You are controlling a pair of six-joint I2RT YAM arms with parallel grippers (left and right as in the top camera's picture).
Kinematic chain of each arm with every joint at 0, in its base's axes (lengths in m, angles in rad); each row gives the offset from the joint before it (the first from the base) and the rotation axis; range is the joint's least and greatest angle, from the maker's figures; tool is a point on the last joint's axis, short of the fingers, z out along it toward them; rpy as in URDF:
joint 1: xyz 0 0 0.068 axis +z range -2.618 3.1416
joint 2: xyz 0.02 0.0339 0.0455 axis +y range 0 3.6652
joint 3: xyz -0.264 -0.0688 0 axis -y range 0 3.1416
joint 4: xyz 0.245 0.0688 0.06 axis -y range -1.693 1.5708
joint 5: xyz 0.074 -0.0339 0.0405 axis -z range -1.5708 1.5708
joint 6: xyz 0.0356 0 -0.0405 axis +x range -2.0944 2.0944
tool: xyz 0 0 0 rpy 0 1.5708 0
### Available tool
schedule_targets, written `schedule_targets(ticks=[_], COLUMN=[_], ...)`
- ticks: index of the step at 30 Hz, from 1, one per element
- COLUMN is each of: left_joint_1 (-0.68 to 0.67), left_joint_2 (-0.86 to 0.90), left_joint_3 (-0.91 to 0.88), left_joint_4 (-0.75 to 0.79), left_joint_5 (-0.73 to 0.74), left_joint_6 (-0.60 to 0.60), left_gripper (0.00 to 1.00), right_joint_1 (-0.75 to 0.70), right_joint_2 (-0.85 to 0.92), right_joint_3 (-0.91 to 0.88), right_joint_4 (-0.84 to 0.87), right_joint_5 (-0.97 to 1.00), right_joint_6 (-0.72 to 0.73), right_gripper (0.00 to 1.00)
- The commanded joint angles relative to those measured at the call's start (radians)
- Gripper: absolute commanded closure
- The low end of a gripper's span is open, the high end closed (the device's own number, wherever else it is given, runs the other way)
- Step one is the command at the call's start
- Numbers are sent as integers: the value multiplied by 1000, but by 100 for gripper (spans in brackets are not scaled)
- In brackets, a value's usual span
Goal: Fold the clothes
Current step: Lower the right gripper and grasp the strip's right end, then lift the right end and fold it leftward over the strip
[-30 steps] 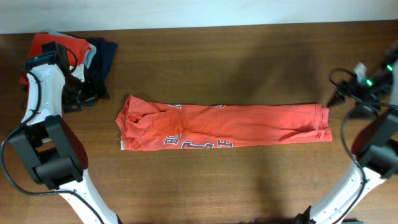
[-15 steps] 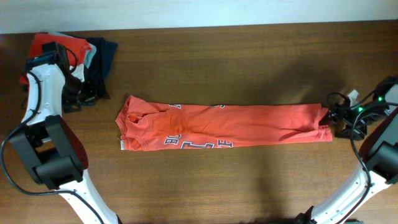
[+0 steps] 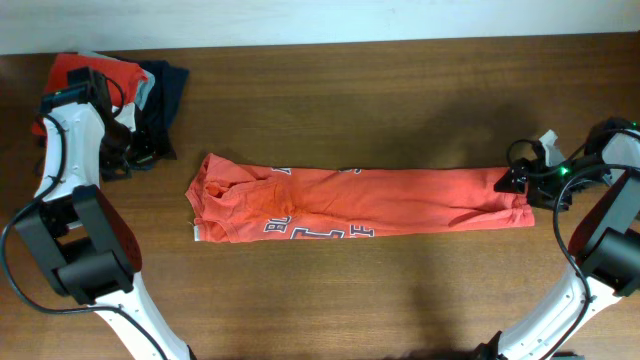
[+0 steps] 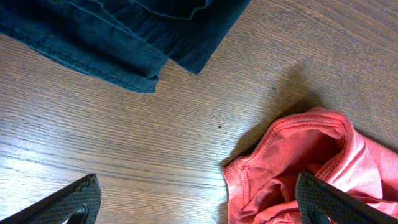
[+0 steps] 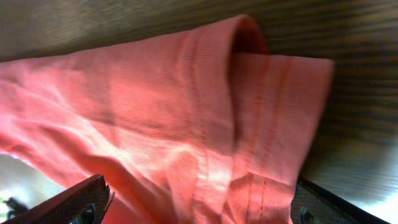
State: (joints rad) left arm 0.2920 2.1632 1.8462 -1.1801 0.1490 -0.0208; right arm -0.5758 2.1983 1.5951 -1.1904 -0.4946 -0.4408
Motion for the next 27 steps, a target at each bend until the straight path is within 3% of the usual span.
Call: schedule_targets(ticks=[1,8,10,12,15,21,27], left_joint_1=[1,1,1,1,1,1,1], left_joint_2=[-39,-39,-39,-39,-39,-39,-39], left_joint_3=[17,17,17,17,17,17,17], left_joint_4=[2,2,2,2,2,2,2], left_joint_5=[0,0,0,0,0,0,0], left_joint_6=[-10,-10,-10,-10,-10,-10,-10], left_gripper=[0,1,1,1,1,1,1], right_joint_1=[14,14,13,13,13,12,7], right_joint_2=[48,48,48,48,48,48,48], right_joint_3=[-64,-154,-160,-159,-157,-133,5], right_joint_4=[24,126,133,133,134,147,83], right_joint_5=[-29,-28,-26,-26,-26,-26,-16], right_joint_6=[-23,-23,-23,-23,-23,-21,11], right_gripper=[5,20,41,70,93,96,96])
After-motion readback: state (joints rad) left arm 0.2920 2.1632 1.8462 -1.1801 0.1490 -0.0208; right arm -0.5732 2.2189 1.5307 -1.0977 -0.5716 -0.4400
